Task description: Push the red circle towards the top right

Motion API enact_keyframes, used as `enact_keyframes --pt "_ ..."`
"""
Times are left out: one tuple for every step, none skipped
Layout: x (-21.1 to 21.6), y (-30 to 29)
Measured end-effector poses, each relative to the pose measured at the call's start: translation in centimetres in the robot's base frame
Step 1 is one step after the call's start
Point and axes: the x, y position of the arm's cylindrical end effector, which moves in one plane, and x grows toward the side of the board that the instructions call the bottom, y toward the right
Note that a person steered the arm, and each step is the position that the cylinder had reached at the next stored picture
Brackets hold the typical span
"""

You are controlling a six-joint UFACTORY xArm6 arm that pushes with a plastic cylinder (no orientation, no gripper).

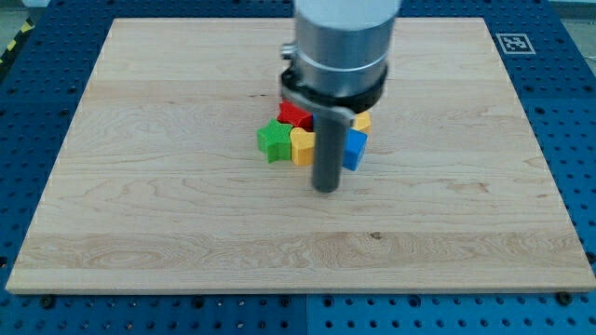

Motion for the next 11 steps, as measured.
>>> enact_keyframes --pt "0.2 -8.0" --pt "-1.9 -14.2" --pt "-6.9 -15.2" --pt "-7.5 -13.1" --pt "-10.1 -9.1" --pt "-14.1 -4.7" --pt "-15.9 -1.0" --pt "-15.1 0.5" --pt "-14.3 1.6" --pt "-17.8 6.4" --pt "-22.5 10.5"
